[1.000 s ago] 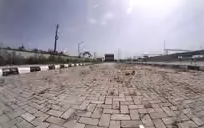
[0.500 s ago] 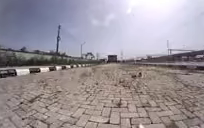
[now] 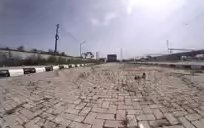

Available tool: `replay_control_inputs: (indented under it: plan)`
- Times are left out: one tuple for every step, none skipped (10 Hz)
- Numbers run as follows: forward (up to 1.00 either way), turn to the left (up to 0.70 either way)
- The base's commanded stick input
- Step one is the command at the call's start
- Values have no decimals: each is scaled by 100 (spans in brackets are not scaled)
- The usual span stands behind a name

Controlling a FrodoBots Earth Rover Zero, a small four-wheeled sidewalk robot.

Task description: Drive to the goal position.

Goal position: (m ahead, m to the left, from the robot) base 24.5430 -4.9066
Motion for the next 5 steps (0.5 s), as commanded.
replay_control_inputs:
  plan:
    - [100,0]
    - [100,0]
    - [100,0]
    - [100,0]
    - [100,0]
